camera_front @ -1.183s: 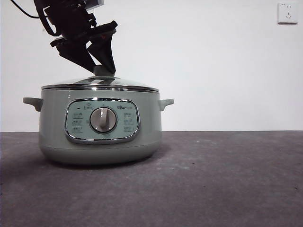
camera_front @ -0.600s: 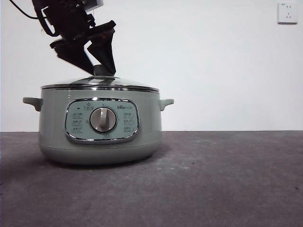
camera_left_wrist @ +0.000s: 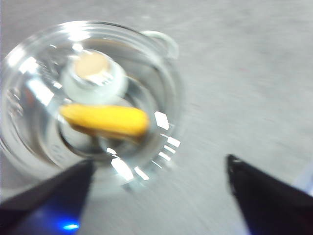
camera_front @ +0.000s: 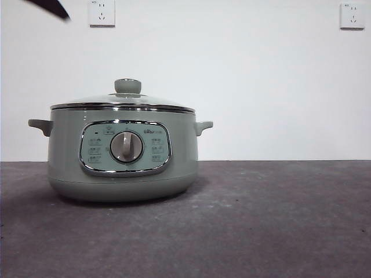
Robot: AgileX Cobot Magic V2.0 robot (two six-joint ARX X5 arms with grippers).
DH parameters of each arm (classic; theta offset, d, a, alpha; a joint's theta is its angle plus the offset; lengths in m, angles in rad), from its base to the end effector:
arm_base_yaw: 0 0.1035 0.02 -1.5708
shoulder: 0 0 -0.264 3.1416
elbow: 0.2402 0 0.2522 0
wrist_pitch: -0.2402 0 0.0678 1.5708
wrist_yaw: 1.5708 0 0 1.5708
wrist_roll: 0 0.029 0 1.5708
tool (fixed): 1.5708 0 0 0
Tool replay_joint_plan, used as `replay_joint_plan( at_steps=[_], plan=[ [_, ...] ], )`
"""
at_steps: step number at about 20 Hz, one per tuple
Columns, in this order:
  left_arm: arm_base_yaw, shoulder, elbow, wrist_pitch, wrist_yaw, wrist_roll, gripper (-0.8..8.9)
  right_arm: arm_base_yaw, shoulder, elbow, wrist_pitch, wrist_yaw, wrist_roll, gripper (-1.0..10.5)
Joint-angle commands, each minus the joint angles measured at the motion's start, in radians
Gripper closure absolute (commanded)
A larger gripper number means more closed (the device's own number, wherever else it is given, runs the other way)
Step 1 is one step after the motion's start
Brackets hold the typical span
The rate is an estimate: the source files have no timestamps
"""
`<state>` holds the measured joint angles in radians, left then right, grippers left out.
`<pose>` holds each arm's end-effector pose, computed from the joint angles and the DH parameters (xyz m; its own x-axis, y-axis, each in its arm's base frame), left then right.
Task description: Pick up the corn,open the lid,put the corn in the pot,close the lid
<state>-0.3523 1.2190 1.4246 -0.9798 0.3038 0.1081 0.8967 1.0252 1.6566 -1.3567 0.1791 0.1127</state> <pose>0.2080 -0.0857 0.3933 0.5371 -0.5162 -0.6671 0.5977 0.7910 -0.1308 0.0773 0.0885 0.4583 0.5988 0.4641 -0.6527 -0.6346 0.7721 -0.0333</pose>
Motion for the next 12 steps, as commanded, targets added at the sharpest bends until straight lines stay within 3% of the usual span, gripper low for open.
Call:
replay_joint_plan(
  at_steps=[1,4,12],
  plan=[
    [-0.001,-0.087,-0.009,-0.053,0.017,-0.027,8.33,0.0,0.0,-0.008,-0.027,0.0,-0.007,6.1],
    [-0.001,-0.191,-0.009,-0.114,0.017,-0.029,8.22,0.0,0.0,-0.008,-0.027,-0.008,-0.011,9.4],
    [-0.001,-0.291,-0.009,-0.157,0.017,-0.029,8.16,0.0,0.0,-0.008,-0.027,0.012,-0.008,9.5]
  ],
)
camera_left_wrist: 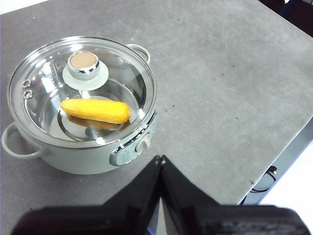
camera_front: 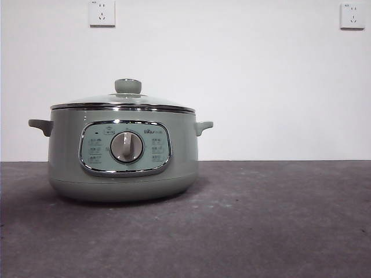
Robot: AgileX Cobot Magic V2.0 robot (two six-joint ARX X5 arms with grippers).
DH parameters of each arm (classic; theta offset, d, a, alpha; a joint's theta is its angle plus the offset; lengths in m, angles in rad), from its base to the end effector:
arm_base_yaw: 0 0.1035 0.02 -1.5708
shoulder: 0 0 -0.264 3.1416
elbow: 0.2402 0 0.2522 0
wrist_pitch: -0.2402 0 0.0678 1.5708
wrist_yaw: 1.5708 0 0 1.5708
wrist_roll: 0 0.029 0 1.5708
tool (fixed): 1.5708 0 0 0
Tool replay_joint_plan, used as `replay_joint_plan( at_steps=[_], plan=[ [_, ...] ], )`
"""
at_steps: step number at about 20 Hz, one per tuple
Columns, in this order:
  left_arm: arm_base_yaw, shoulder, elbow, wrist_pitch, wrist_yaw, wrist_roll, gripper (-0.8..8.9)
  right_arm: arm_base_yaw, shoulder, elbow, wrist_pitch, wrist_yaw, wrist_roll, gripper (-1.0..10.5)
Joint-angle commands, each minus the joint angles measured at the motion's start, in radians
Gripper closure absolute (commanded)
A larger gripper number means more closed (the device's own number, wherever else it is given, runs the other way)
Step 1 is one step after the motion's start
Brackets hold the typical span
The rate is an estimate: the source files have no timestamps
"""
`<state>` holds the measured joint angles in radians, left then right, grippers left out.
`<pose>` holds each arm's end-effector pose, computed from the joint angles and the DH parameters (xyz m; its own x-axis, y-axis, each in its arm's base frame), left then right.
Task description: Pick up the corn,open the lid,put the corn in the pot,close the lid
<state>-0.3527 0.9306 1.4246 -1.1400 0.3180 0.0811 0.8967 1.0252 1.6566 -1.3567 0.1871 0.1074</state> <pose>0.1148 -0.0519 0.4268 0.6038 -0.5554 -0.5718 0.6063 0.7857 -0.1229 0.0775 0.0883 0.4583 0.6043 0.4583 -0.6518 -0.6324 0.7734 -0.0425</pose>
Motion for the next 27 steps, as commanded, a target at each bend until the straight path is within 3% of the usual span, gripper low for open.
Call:
replay_joint_plan(
  at_steps=[1,12,15,17,19,22,25,27],
  plan=[
    [0.0,-0.001,-0.009,0.004,0.003,-0.002,8.16,0.0,0.0,-0.008,-0.027,0.004,-0.002,9.5],
    [0.002,0.045,-0.009,0.0,-0.005,-0.022,8.17,0.0,0.0,-0.008,-0.027,0.004,-0.002,9.5],
    [0.005,0.021,-0.025,0.077,-0.012,0.056,8.17,0.0,0.0,-0.008,-0.027,0.004,-0.002,9.4],
    [0.051,-0.04,-0.098,0.23,-0.003,0.114,8.16,0.0,0.0,-0.008,-0.027,0.004,-0.002,9.5],
    [0.12,-0.135,-0.262,0.468,0.043,0.118,8.17,0.0,0.0,-0.008,-0.027,0.004,-0.002,9.5],
    [0.208,-0.32,-0.626,0.84,0.068,0.093,8.16,0.0,0.0,-0.008,-0.027,0.004,-0.002,9.5],
    [0.259,-0.48,-0.948,1.072,-0.018,0.069,8.17,0.0,0.0,-0.008,-0.027,0.004,-0.002,9.5],
    [0.282,-0.575,-1.098,1.092,-0.081,0.069,8.17,0.0,0.0,-0.008,-0.027,0.004,-0.002,9.5]
  ],
)
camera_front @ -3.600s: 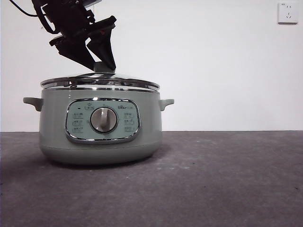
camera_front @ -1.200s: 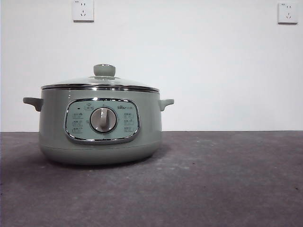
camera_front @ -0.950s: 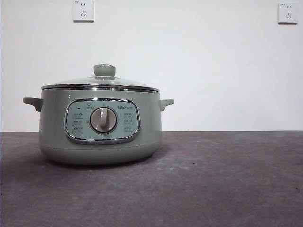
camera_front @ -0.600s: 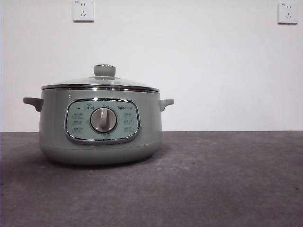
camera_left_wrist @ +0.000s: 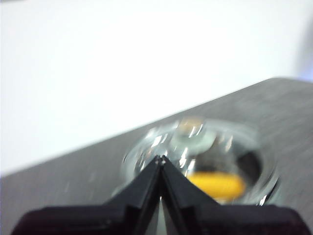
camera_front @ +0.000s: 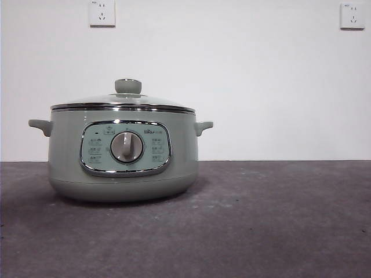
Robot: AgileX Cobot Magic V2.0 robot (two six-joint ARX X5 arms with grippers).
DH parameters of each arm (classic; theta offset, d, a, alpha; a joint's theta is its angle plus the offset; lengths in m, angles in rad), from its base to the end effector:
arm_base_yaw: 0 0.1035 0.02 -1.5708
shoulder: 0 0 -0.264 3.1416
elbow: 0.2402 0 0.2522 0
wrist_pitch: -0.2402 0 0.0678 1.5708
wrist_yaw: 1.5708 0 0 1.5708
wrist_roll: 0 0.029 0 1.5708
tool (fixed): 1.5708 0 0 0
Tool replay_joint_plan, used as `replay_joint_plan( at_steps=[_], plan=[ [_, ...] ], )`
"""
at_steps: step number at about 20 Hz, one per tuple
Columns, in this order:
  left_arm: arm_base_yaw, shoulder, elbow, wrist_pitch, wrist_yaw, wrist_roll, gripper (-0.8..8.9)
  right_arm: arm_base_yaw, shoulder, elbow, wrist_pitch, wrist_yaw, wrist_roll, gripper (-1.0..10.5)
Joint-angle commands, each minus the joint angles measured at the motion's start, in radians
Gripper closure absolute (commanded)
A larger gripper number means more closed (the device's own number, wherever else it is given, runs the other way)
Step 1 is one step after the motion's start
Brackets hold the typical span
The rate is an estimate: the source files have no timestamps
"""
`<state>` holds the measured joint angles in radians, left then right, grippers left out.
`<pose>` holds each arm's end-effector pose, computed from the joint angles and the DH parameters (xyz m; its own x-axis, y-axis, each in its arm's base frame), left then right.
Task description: Pick up the corn,open the lid,put the corn in the pot,close the lid
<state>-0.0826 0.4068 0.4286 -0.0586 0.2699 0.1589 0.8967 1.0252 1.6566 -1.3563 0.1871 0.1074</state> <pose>0.1158 -0.0173 0.2698 0.9379 -0.3452 -0.0355 0.3465 0.9262 0.1484 0.0775 0.0884 0.4583 0.6044 0.4585 -0.6515 -0.6324 0.7735 -0.0424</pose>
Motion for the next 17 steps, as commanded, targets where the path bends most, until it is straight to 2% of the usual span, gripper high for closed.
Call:
replay_joint_plan(
  at_steps=[1,4,9,17],
  plan=[
    [0.021,-0.092,-0.159,0.004,-0.068,-0.009,8.16,0.0,0.0,-0.008,-0.027,0.004,-0.002,9.5],
    [0.042,-0.193,-0.29,-0.011,-0.144,-0.009,8.16,0.0,0.0,-0.008,-0.027,0.004,-0.002,9.4],
    [0.061,-0.335,-0.405,-0.095,-0.14,-0.018,8.17,0.0,0.0,-0.008,-0.027,0.004,-0.002,9.4],
    [0.06,-0.392,-0.418,-0.107,-0.135,-0.044,8.16,0.0,0.0,-0.008,-0.027,0.004,-0.002,9.5]
  ],
)
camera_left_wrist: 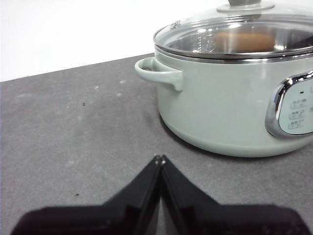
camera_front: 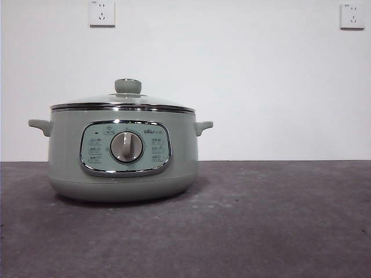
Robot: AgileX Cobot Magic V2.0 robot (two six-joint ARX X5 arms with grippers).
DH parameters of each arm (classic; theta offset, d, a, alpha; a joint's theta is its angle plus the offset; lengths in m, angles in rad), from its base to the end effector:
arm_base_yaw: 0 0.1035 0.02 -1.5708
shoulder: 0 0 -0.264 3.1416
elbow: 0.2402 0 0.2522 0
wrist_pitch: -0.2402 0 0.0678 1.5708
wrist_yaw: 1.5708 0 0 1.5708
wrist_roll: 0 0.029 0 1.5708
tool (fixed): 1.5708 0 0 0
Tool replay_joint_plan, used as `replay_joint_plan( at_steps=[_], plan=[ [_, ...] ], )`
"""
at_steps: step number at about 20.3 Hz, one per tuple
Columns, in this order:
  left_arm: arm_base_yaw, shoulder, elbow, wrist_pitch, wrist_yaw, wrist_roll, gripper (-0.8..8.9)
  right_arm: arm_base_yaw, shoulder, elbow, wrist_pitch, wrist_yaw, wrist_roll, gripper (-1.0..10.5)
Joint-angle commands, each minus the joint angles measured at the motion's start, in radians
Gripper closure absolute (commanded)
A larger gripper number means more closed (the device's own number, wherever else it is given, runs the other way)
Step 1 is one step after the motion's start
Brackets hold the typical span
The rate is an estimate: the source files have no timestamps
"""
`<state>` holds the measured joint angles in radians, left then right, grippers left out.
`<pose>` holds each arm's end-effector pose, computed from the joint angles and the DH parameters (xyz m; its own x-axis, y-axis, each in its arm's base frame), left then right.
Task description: Pick up the corn,open the lid,put the corn in the pot,close the lid
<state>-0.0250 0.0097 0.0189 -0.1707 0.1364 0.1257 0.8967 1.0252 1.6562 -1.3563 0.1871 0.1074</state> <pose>0.0956 -0.0063 0.1528 0.9741 -0.1604 -0.1593 0.1778 0.9788 0.1021 0.0775 0.0884 0.4583 0.6043 0.4583 -0.6518 -0.6324 0.7734 -0.0425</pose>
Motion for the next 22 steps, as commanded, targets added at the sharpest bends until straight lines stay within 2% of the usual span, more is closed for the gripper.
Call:
replay_joint_plan(
  at_steps=[1,9,11,12,14,16,17,20,21,22],
  plan=[
    [0.003,0.011,-0.008,0.005,0.0,-0.011,8.16,0.0,0.0,-0.008,-0.027,0.004,-0.002,9.5],
    [0.003,0.061,-0.008,0.004,0.0,-0.01,8.16,0.003,0.0,-0.008,-0.027,-0.001,-0.002,9.5],
    [0.003,0.071,-0.008,0.004,0.0,-0.01,8.16,-0.044,-0.014,-0.008,-0.027,0.035,-0.049,9.5],
    [0.003,0.076,-0.008,0.004,0.0,-0.01,8.16,-0.092,-0.04,-0.008,-0.027,0.038,-0.078,9.5],
    [0.003,0.084,-0.008,0.004,0.0,-0.01,8.16,-0.23,-0.112,-0.025,0.023,0.008,-0.092,9.5],
    [0.003,0.086,-0.008,0.004,0.0,-0.01,8.16,-0.41,-0.245,-0.116,0.149,-0.099,-0.113,9.5],
    [0.003,0.087,-0.008,0.004,0.0,-0.01,8.16,-0.505,-0.332,-0.193,0.209,-0.117,-0.142,9.5],
    [0.003,0.097,-0.008,0.003,0.0,-0.011,8.16,-0.666,-0.559,-0.455,0.386,-0.024,-0.291,9.5],
    [0.003,0.102,-0.008,0.004,0.0,-0.01,8.16,-0.709,-0.638,-0.575,0.49,-0.02,-0.339,9.5],
    [0.003,0.103,-0.008,0.003,0.0,-0.01,8.16,-0.743,-0.701,-0.678,0.587,-0.042,-0.346,9.5]
  ],
)
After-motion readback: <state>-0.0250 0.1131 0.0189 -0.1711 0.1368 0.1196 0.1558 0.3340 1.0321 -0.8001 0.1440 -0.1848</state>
